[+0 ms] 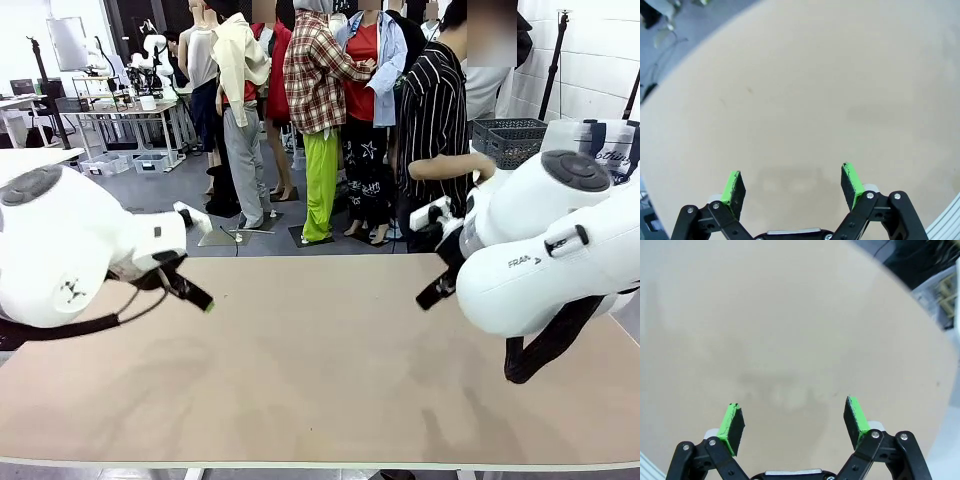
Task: Transfer purchased items from the store into the shopping bag.
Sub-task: Open the Reusable shopping bag in the center of the table.
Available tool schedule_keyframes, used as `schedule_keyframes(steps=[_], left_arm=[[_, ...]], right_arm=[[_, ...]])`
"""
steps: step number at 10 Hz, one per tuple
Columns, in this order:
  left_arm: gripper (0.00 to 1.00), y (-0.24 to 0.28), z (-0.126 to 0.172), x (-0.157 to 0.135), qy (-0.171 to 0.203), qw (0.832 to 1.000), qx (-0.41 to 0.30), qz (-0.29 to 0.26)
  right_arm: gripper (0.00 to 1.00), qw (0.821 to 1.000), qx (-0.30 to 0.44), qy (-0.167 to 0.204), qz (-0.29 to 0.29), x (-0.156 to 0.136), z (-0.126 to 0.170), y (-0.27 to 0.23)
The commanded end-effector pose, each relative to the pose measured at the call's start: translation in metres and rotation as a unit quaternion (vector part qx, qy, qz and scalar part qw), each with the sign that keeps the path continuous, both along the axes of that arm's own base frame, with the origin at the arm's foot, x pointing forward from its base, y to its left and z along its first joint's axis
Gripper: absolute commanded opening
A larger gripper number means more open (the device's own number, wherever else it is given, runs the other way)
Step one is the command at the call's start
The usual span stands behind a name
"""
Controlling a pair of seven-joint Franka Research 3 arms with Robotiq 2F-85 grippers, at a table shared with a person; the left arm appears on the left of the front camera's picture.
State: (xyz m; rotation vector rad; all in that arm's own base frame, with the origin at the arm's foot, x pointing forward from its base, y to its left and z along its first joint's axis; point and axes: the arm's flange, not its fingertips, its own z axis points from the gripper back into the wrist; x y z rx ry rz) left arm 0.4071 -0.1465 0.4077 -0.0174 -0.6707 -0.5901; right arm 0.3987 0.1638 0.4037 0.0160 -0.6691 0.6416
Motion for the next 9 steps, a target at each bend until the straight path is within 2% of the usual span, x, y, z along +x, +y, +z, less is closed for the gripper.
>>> schedule_keyframes(steps=[1,2,3,4,5,7,8,9], left_arm=[[1.00,0.033,0.072,-0.012,-0.113,0.993,-0.001,0.021],[1.00,0.059,0.105,-0.014,-0.146,0.989,-0.005,0.025],[1.00,0.095,0.131,-0.009,-0.165,0.984,0.013,0.071],[1.00,0.137,0.138,-0.011,-0.152,0.981,0.013,0.121],[1.00,0.176,0.132,-0.015,-0.132,0.977,0.015,0.169],[1.00,0.237,0.107,-0.034,-0.108,0.964,-0.010,0.243],[1.00,0.255,0.095,-0.044,-0.097,0.961,-0.016,0.260],[1.00,0.261,0.086,-0.047,-0.088,0.961,-0.020,0.261]], right_arm=[[1.00,0.993,0.020,-0.099,-0.053,-0.005,0.056,-0.020],[1.00,0.987,0.036,-0.131,-0.088,-0.002,0.079,-0.044],[1.00,0.976,0.035,-0.155,-0.152,0.007,0.097,-0.078],[1.00,0.961,0.059,-0.159,-0.220,0.004,0.110,-0.129],[1.00,0.945,0.079,-0.160,-0.275,0.002,0.113,-0.174],[1.00,0.908,0.110,-0.149,-0.375,-0.006,0.099,-0.255],[1.00,0.894,0.124,-0.134,-0.409,-0.012,0.083,-0.279],[1.00,0.888,0.135,-0.119,-0.424,-0.011,0.067,-0.290]])
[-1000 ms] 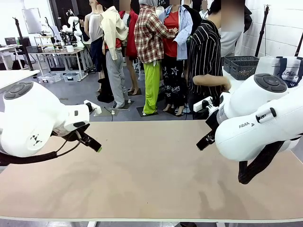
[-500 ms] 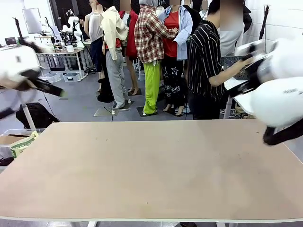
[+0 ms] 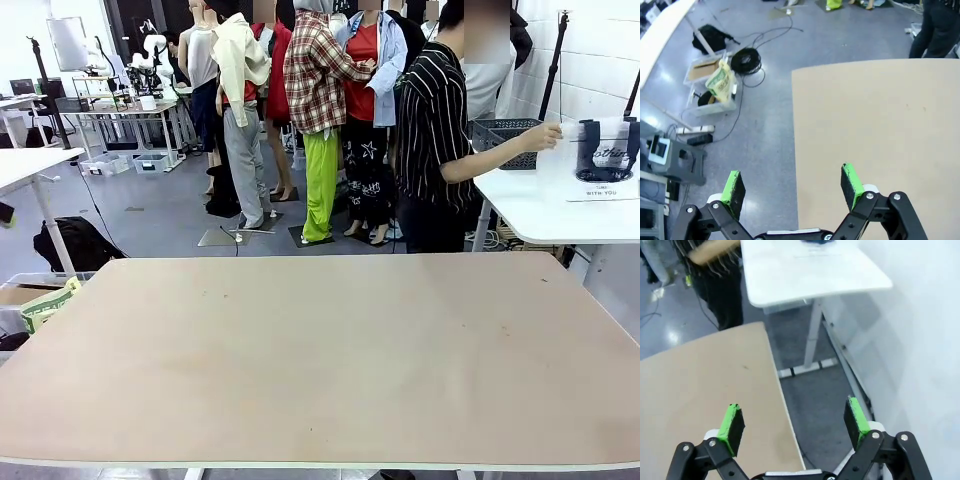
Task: Transfer purchased items from the store into the shopping bag.
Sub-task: Open the Reusable shopping bag in the center of the table.
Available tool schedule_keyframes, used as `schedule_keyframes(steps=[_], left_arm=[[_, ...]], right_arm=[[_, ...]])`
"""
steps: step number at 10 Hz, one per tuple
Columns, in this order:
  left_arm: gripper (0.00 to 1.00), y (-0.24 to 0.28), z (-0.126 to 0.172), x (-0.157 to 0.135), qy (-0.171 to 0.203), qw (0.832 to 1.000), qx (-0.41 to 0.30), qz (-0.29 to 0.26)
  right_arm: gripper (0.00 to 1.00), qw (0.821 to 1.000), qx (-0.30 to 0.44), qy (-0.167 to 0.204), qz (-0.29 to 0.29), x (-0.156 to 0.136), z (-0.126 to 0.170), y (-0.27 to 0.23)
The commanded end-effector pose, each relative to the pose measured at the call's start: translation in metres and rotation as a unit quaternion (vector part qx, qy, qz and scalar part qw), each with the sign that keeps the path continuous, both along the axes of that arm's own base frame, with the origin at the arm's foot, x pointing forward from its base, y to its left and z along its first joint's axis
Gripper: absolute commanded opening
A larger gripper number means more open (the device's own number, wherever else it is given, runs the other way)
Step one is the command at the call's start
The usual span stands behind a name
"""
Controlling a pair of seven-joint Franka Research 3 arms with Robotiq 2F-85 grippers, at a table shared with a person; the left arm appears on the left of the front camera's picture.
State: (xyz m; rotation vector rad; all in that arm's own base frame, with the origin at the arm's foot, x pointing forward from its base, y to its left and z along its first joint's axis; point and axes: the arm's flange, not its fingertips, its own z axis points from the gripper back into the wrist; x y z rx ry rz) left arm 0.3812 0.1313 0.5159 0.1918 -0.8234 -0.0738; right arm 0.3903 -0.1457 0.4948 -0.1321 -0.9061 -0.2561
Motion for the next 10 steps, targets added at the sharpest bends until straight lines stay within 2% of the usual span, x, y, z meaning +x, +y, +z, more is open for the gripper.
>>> schedule_keyframes(steps=[1,2,3,10], left_arm=[[1.00,-0.020,-0.028,-0.017,0.001,1.000,-0.013,-0.006],[1.00,-0.029,-0.030,-0.011,0.000,1.000,-0.019,-0.024],[1.00,0.002,-0.007,0.002,0.008,1.000,-0.004,0.003],[1.00,0.002,-0.007,0.002,0.008,1.000,-0.004,0.003]], right_arm=[[1.00,0.999,0.035,0.001,-0.013,0.003,-0.035,0.015],[1.00,1.000,0.027,0.009,0.006,0.012,-0.045,0.026],[1.00,1.000,0.015,0.013,-0.013,0.005,-0.017,-0.006],[1.00,1.000,0.015,0.013,-0.013,0.005,-0.017,-0.006]])
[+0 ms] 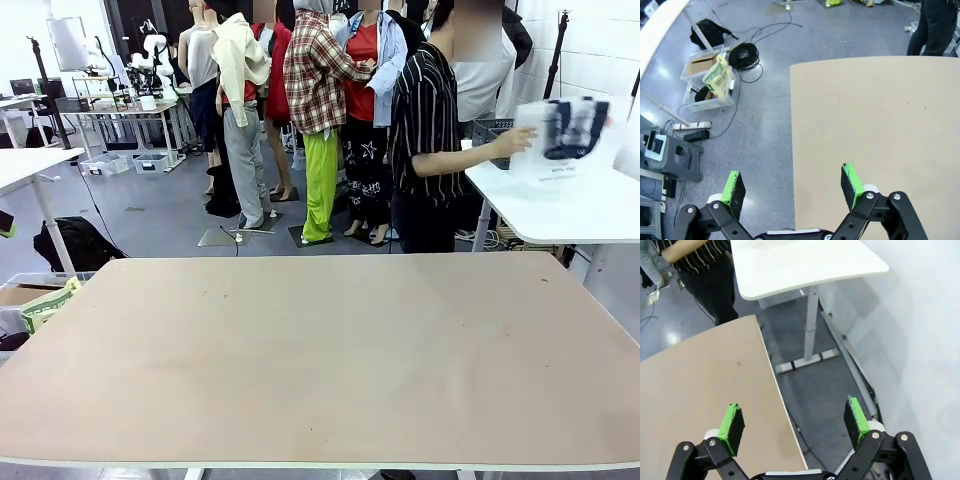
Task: Transfer purchased items from the store into the shopping bag.
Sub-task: Open the Reusable shopping bag in the center of the table.
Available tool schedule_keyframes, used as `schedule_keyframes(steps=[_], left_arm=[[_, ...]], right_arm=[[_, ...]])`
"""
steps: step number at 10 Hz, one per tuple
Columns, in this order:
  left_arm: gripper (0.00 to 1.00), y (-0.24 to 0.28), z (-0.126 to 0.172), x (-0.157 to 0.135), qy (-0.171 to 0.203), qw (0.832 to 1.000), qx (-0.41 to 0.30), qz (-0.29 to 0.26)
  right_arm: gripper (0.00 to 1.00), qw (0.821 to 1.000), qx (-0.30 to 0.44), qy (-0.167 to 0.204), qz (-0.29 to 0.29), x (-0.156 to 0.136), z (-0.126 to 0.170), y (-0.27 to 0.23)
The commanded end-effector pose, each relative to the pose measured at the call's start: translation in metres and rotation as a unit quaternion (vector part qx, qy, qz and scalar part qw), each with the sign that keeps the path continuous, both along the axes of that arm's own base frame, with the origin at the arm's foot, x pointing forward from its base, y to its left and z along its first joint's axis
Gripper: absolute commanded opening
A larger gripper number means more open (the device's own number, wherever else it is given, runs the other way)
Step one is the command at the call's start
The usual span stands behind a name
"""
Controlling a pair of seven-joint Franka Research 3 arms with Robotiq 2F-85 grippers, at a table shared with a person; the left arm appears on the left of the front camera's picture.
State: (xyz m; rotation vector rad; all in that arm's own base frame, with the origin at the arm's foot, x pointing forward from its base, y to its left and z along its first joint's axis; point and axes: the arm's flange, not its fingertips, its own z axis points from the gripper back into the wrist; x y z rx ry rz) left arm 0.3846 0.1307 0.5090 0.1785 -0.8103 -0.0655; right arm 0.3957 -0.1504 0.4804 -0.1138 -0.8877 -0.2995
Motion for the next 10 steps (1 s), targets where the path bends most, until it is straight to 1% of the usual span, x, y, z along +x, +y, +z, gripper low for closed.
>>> schedule_keyframes(steps=[1,10], left_arm=[[1.00,0.0027,-0.0002,-0.0010,0.001,1.000,0.003,0.001],[1.00,0.0027,-0.0002,-0.0010,0.001,1.000,0.003,0.001]], right_arm=[[1.00,1.000,-0.003,0.007,0.002,-0.0008,-0.0024,-0.0017],[1.00,1.000,-0.003,0.007,0.002,-0.0008,-0.0024,-0.0017]])
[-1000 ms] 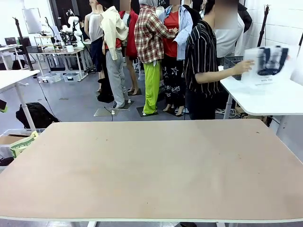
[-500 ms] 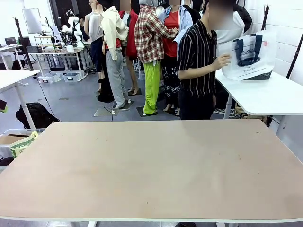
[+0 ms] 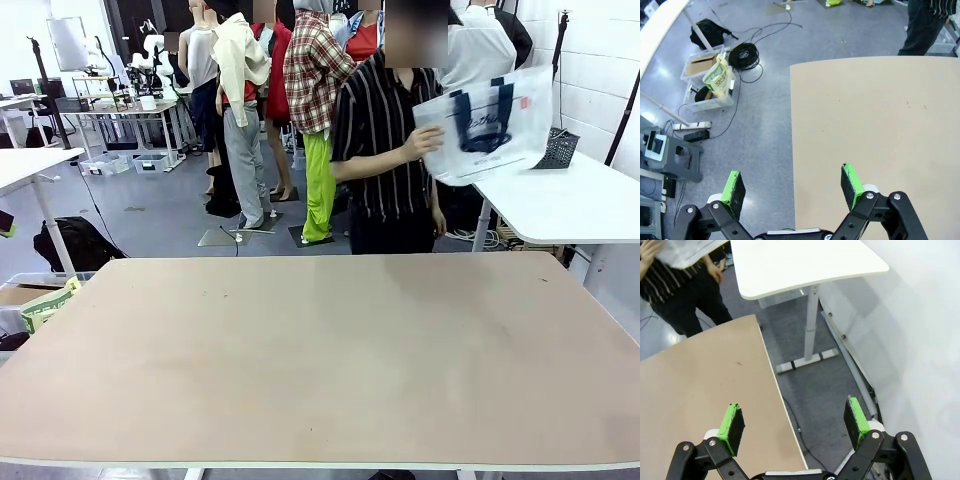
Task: Transfer purchased items from the store into the shopping bag.
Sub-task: Open the Reusable shopping bag in the center of the table.
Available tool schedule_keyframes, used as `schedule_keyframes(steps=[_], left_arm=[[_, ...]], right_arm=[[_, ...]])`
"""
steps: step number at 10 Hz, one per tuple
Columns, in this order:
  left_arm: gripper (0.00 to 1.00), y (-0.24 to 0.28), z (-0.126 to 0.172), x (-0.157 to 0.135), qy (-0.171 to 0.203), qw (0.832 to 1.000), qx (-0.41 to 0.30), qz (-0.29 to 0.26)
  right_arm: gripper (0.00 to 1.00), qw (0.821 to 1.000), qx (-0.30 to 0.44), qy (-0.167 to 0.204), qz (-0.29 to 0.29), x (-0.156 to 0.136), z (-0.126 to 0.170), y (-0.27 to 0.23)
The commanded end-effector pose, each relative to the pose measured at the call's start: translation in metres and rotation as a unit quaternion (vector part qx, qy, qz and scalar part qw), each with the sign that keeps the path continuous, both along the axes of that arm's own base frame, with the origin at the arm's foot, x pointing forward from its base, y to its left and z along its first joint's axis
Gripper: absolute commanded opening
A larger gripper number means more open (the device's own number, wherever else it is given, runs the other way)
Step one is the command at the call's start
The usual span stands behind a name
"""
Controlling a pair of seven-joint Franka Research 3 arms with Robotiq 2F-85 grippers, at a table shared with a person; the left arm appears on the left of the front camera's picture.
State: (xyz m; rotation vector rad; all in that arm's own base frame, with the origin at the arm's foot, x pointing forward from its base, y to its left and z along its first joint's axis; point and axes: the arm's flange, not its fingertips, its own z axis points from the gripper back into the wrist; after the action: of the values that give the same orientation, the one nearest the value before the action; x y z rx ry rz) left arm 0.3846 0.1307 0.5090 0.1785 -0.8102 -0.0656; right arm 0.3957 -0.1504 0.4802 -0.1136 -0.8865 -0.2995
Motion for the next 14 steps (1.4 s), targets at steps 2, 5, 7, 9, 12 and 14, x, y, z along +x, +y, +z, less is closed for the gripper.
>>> schedule_keyframes(steps=[2,5,7,9,12,14], left_arm=[[1.00,0.0027,-0.0002,-0.0010,0.001,1.000,0.003,0.001],[1.00,0.0027,-0.0002,-0.0010,0.001,1.000,0.003,0.001],[1.00,0.0027,-0.0002,-0.0010,0.001,1.000,0.003,0.001],[1.00,0.0027,-0.0002,-0.0010,0.001,1.000,0.003,0.001],[1.00,0.0027,-0.0002,-0.0010,0.001,1.000,0.003,0.001],[1.00,0.0027,-0.0002,-0.0010,0.001,1.000,0.003,0.001]], right_arm=[[1.00,1.000,-0.003,0.007,0.002,-0.0008,-0.0022,-0.0018],[1.00,1.000,-0.003,0.007,0.002,-0.0008,-0.0022,-0.0018],[1.00,1.000,-0.003,0.007,0.002,-0.0008,-0.0022,-0.0018],[1.00,1.000,-0.003,0.007,0.002,-0.0008,-0.0022,-0.0018],[1.00,1.000,-0.003,0.007,0.002,-0.0008,-0.0022,-0.0018],[1.00,1.000,-0.003,0.007,0.002,-0.0008,-0.0022,-0.0018]])
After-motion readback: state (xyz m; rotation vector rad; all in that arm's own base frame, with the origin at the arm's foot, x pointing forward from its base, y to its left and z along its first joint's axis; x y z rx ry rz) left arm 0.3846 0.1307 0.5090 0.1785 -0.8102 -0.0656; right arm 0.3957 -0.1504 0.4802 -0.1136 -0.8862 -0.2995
